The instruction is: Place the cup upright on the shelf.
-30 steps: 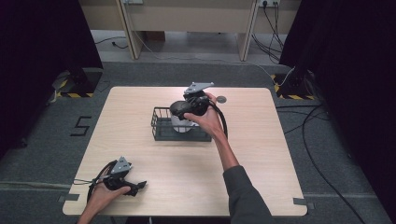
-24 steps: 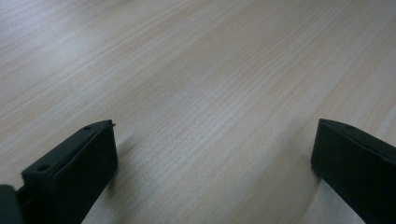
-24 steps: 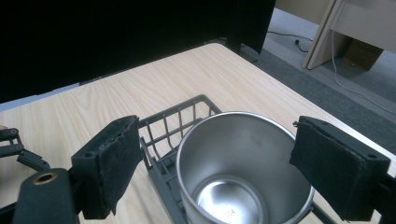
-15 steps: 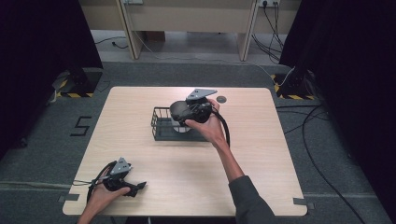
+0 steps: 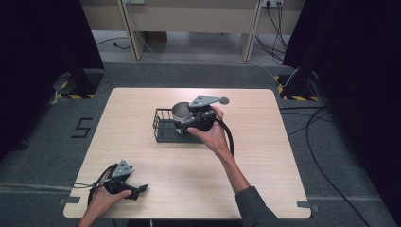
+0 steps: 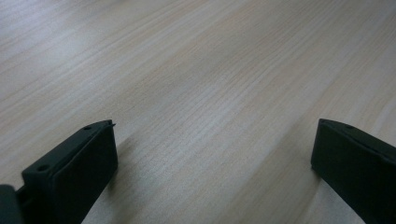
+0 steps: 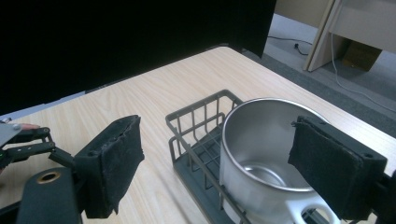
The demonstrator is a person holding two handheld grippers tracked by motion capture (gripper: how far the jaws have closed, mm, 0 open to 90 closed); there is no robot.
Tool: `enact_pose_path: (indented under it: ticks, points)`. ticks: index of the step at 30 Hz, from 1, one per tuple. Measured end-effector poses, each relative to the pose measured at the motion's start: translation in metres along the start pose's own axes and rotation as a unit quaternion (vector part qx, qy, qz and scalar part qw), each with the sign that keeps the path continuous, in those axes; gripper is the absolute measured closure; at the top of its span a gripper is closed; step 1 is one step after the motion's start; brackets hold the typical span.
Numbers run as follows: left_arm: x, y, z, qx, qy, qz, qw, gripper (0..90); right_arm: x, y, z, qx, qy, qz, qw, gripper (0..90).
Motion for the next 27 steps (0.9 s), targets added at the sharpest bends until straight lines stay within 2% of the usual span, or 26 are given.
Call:
enact_pose_path:
  ticks: [5, 12, 27]
  points:
    - [0.000, 0.000, 0.000, 0.000, 0.000, 0.000, 1.0000, 0.0, -0.006, -0.006, -0.003, 0.001, -0.004, 0.000, 1.0000, 16.7]
    - [0.000, 0.000, 0.000, 0.000, 0.000, 0.000, 1.0000, 0.0, -0.014, -0.016, -0.009, 0.006, 0.001, -0.002, 1.0000, 16.7]
    - [0.000, 0.000, 0.000, 0.000, 0.001, 0.000, 1.0000, 0.0, -0.023, -0.048, -0.035, 0.011, 0.007, -0.007, 0.9999, 16.6]
Point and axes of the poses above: each handheld gripper's, and its own axes: y roughly forward along the jaws, z roughly out of its top, x roughly to its right, the point moved 1 cm from there along y, roughly forward along the jaws, and after that the axes turned 8 degrees about x, right-handed, at the moved point
